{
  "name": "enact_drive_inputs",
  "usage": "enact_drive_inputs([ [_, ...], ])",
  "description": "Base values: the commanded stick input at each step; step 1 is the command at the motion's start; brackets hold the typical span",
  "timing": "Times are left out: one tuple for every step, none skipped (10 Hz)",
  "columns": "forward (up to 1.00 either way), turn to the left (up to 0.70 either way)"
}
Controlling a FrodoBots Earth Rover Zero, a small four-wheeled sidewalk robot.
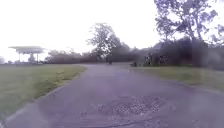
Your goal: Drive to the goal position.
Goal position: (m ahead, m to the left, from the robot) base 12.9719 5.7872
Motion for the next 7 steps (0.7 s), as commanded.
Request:
enact_drive_inputs([
  [0.70, 0.00],
  [0.70, 0.00],
  [0.70, 0.00],
  [0.70, 0.00],
  [0.70, 0.00],
  [0.70, 0.00],
  [0.70, 0.00],
])
